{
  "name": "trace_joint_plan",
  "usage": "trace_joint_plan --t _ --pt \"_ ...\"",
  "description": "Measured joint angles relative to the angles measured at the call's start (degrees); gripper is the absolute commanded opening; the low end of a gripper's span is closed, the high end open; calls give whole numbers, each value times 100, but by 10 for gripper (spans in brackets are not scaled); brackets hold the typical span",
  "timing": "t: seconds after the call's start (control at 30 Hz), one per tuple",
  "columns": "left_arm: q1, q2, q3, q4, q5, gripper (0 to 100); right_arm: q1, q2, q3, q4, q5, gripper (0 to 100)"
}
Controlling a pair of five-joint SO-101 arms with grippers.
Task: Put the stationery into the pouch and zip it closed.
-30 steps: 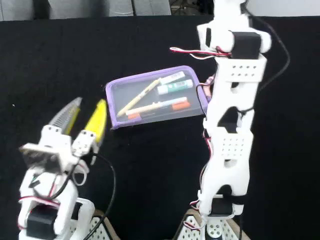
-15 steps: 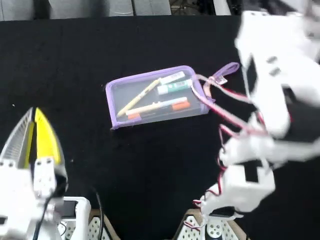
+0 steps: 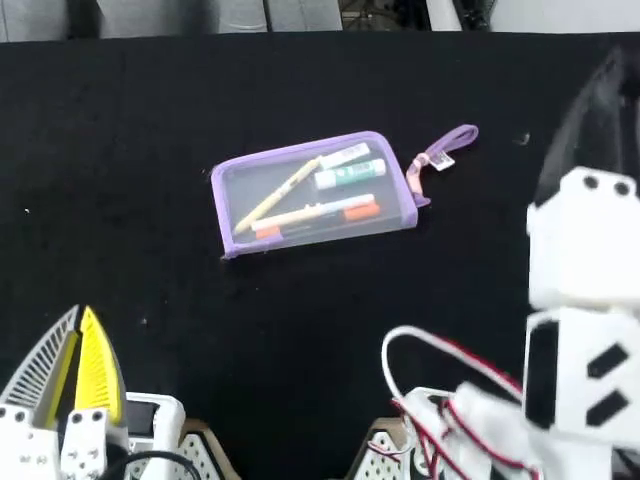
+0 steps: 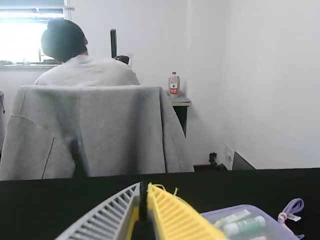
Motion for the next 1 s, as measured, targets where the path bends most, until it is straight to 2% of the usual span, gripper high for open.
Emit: trace_joint_plan --t 0.13,0.27,0.43,0.57,0.7,0.83,1.0 --pt "0 0 -79 527 0 29 0 -1169 1969 0 0 31" --pt "0 0 -79 703 0 29 0 -2330 4062 -79 9 31" --pt "9 0 378 695 9 30 0 -3701 6936 -949 114 29" --pt "9 0 1143 211 -9 30 0 -4870 9257 -2013 413 31" --pt "35 0 1626 -229 -352 30 0 -6110 11376 -2989 791 32" --pt "35 0 2295 -607 -598 30 0 -7138 12862 -3358 1292 32" --pt "35 0 3376 -1037 -624 30 0 -7991 14119 -3437 1442 32"
